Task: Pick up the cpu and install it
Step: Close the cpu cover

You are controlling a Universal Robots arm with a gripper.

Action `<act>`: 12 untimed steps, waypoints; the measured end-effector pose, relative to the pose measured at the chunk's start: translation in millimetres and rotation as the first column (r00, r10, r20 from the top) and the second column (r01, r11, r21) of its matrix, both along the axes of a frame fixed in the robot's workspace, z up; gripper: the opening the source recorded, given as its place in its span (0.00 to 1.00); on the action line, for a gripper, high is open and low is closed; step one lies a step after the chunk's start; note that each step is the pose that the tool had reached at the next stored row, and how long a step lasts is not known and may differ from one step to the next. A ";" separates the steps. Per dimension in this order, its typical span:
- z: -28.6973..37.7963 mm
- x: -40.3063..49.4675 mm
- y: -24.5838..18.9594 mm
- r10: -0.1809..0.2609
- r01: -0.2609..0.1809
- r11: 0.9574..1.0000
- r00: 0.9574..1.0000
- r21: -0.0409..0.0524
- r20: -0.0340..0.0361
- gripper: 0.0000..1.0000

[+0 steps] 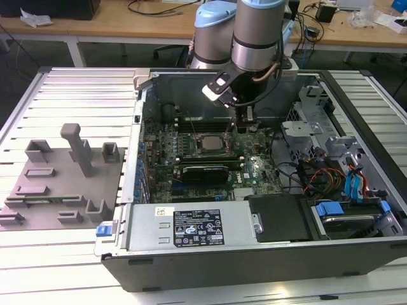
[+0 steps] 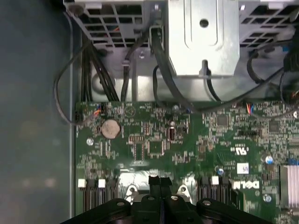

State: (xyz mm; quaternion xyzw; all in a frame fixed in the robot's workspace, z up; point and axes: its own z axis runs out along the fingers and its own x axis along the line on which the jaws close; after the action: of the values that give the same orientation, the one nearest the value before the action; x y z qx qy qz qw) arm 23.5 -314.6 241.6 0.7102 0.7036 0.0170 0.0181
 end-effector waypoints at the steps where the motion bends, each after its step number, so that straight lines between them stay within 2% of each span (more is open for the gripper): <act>1: 0.0 -1.4 0.0 0.000 0.000 1.000 1.000 0.000 0.000 0.11; 12: 0.0 -7.6 0.0 0.000 0.000 1.000 1.000 0.000 0.000 0.11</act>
State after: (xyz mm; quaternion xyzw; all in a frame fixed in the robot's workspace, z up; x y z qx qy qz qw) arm 15.8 -314.6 241.6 0.7102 0.7036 0.0172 0.0182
